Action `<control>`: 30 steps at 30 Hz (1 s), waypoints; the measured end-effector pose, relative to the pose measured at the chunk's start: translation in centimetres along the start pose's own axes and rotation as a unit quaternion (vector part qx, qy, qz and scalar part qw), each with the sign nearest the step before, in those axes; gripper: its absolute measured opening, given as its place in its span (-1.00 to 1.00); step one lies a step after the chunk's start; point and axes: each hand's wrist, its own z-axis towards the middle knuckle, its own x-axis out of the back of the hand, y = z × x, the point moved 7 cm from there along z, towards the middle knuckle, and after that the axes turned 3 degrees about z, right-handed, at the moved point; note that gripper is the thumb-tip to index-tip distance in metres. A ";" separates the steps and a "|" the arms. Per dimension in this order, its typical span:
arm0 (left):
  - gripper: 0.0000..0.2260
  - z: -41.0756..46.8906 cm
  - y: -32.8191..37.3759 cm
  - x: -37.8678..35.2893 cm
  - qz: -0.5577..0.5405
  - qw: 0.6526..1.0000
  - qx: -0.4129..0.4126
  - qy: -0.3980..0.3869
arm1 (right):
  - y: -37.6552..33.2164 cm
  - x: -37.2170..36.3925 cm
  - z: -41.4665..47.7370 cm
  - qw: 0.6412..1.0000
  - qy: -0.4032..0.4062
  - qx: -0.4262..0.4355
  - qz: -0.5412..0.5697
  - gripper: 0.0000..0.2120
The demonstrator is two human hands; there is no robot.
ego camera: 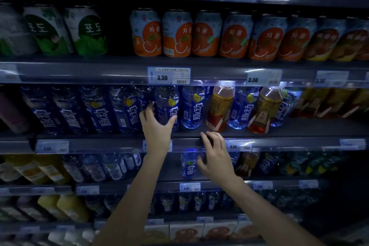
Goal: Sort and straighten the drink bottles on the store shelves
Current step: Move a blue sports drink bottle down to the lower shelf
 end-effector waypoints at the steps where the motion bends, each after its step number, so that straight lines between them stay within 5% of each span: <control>1: -0.33 -0.3 -0.5 -0.1 0.008 1.000 0.011 -0.001 | 0.0 0.0 0.0 1.000 0.000 0.001 -0.001 -0.32; 10: -0.49 0.1 -2.2 -0.9 0.022 0.999 0.015 -0.048 | -0.2 0.2 0.0 1.000 0.012 -0.003 0.003 -0.35; 30: -0.43 0.6 -2.7 -1.3 0.046 0.993 0.015 -0.111 | -0.4 0.1 -0.1 1.000 0.009 -0.019 -0.007 -0.34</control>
